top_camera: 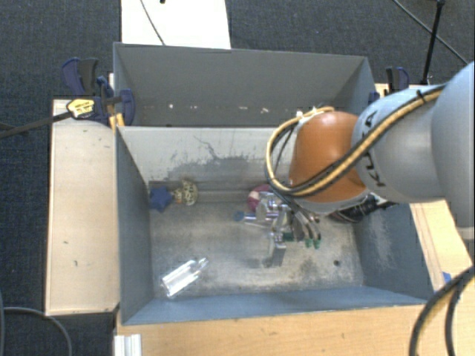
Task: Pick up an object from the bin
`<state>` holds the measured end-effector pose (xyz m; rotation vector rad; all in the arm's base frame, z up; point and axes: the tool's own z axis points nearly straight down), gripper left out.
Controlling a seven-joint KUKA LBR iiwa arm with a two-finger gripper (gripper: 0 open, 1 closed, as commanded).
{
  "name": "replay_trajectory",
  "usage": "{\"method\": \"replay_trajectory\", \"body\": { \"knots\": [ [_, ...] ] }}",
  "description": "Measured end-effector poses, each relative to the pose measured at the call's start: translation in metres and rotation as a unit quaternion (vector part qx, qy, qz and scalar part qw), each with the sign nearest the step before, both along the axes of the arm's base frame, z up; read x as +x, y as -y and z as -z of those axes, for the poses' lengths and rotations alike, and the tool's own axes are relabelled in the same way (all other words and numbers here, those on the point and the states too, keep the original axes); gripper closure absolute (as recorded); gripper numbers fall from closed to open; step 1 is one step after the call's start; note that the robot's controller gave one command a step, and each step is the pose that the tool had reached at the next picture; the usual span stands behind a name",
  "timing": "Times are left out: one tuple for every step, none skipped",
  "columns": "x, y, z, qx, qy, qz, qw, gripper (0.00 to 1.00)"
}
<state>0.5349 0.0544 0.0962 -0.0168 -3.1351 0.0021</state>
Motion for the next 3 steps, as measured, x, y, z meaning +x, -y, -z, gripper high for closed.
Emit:
{"method": "replay_trajectory", "body": {
  "knots": [
    [0.0589, 0.0017, 0.0121, 0.001, 0.0064, -0.055, 0.9985, 0.00],
    [0.0527, -0.0010, 0.0141, 0.003, -0.0059, -0.054, 0.9985, 1.00],
    [0.0570, 0.0007, 0.0120, 0.002, 0.0038, -0.052, 0.9986, 0.00]
  ]
}}
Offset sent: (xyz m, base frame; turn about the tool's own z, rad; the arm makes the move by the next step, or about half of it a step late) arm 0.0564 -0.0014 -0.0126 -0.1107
